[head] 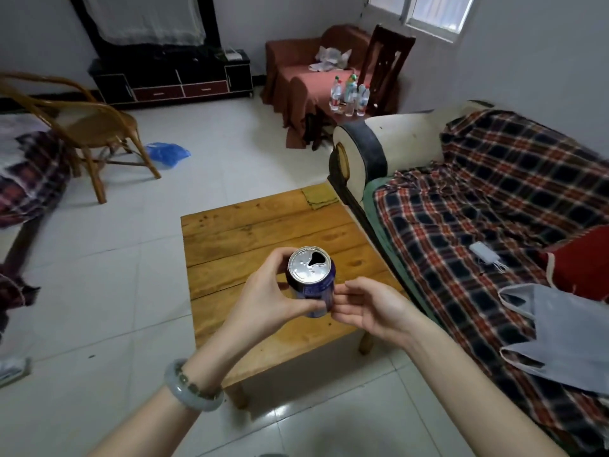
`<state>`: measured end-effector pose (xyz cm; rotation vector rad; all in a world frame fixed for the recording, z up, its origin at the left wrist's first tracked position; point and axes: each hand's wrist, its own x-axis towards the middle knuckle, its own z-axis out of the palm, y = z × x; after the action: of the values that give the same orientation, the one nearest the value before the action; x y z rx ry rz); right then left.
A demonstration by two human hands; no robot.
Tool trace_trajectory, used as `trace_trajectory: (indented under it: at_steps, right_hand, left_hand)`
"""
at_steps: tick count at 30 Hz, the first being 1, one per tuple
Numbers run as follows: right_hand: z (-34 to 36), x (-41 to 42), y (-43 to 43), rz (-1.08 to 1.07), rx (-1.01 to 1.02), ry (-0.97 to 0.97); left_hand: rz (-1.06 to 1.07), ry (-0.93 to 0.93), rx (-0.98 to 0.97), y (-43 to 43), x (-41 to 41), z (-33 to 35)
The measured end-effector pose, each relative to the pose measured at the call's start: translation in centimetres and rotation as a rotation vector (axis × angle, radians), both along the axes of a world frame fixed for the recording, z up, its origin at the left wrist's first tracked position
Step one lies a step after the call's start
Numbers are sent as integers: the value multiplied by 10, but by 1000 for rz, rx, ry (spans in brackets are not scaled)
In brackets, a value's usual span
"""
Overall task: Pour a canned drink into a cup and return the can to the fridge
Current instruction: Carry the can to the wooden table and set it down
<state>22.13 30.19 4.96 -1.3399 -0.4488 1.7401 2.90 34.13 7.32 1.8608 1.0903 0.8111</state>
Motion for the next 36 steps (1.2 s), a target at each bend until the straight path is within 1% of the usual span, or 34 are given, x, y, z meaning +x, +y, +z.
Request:
trace_trajectory:
  at_steps: [10,17,23,30,36]
  right_hand:
    - [-35,45,122,106,-35,26]
    - [-57,47,218,176,-90,25]
    - [-90,41,292,230,-136,24]
    - [-156,38,349,324,-211,-12]
    - [-237,36,376,361,-318,-65]
  left_hand:
    - [155,31,-41,90,43,-28]
    - [254,-2,-87,171,49,-55]
    - [335,3,-140,230,50,-89]
    - [376,60,-232,270,54,-149]
    - [433,133,-283,285,59,-229]
